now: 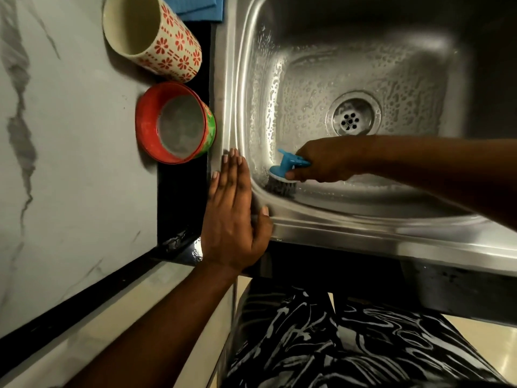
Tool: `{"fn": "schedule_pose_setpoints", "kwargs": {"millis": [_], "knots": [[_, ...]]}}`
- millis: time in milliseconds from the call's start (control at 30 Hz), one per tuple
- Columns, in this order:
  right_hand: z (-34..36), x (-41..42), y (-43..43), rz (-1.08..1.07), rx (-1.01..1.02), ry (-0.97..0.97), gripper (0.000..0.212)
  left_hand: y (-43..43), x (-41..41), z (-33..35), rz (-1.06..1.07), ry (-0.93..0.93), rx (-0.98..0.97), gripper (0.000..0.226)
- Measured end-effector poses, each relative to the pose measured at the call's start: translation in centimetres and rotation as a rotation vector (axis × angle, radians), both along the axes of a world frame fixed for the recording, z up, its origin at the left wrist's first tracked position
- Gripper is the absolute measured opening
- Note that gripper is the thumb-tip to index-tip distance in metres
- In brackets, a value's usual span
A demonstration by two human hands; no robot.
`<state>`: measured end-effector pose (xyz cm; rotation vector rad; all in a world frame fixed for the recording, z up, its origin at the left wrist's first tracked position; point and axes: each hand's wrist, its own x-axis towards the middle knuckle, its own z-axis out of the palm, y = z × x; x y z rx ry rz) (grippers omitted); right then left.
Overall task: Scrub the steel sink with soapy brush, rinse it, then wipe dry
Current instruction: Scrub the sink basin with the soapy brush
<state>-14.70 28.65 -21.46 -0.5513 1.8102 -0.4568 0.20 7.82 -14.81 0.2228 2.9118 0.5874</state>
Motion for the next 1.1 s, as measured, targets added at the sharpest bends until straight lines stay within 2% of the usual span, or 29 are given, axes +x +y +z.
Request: {"fn": "schedule_pose_setpoints", "kwargs": {"millis": [67, 133, 200, 300, 367, 433, 567, 667, 767, 867, 933, 1033, 1067, 1100], "knots": [[-1.8, 0.0, -1.3, 0.024, 0.015, 0.091, 0.058, 0.0, 0.0, 0.1, -0.001, 0.001, -0.005, 0.080], [-3.3, 0.0, -2.1, 0.018, 0.016, 0.099, 0.052, 0.0, -0.1, 0.1, -0.006, -0.002, -0.006, 0.080], [-3.4, -0.1, -2.0, 0.031, 0.006, 0.095, 0.055, -0.1, -0.2, 0.1, -0.004, 0.001, -0.014, 0.080], [-1.2, 0.0, 0.4, 0.012, 0.031, -0.020, 0.065, 0.0, -0.1, 0.1, -0.004, 0.000, -0.009, 0.081], [0.6, 0.0, 2.9, -0.032, 0.046, -0.159, 0.057, 0.0, 0.0, 0.1, -0.003, 0.000, -0.005, 0.081], [1.0, 0.3, 4.2, -0.028, 0.069, -0.194, 0.054, -0.1, -0.1, 0.1, 0.003, -0.002, 0.000, 0.081], [-2.1, 1.0, 1.7, -0.005, 0.119, -0.001, 0.065, 0.0, -0.2, 0.1, 0.003, -0.001, -0.009, 0.081], [-3.5, 1.2, -1.2, -0.041, 0.035, 0.085, 0.053, 0.0, -0.2, 0.0, -0.001, 0.004, -0.010, 0.081], [-1.3, 0.9, 0.3, -0.090, 0.015, -0.083, 0.059, 0.0, -0.1, 0.1, 0.005, -0.007, -0.008, 0.082], [2.1, 0.8, 4.4, -0.160, 0.020, -0.300, 0.048, 0.0, -0.1, 0.1, -0.001, -0.009, -0.007, 0.083], [3.1, 1.1, 5.7, -0.104, 0.039, -0.273, 0.053, -0.1, -0.1, 0.1, 0.001, -0.011, -0.009, 0.082], [0.8, 1.0, 3.8, -0.029, 0.091, -0.128, 0.079, 0.0, -0.1, 0.0, 0.003, -0.013, -0.015, 0.082], [-0.6, 1.0, 2.7, -0.016, 0.106, -0.063, 0.081, 0.0, -0.1, 0.0, 0.003, -0.013, -0.018, 0.083], [-1.7, 1.2, 1.6, -0.003, 0.100, 0.004, 0.075, 0.0, -0.1, 0.0, 0.004, -0.014, -0.019, 0.083]]}}
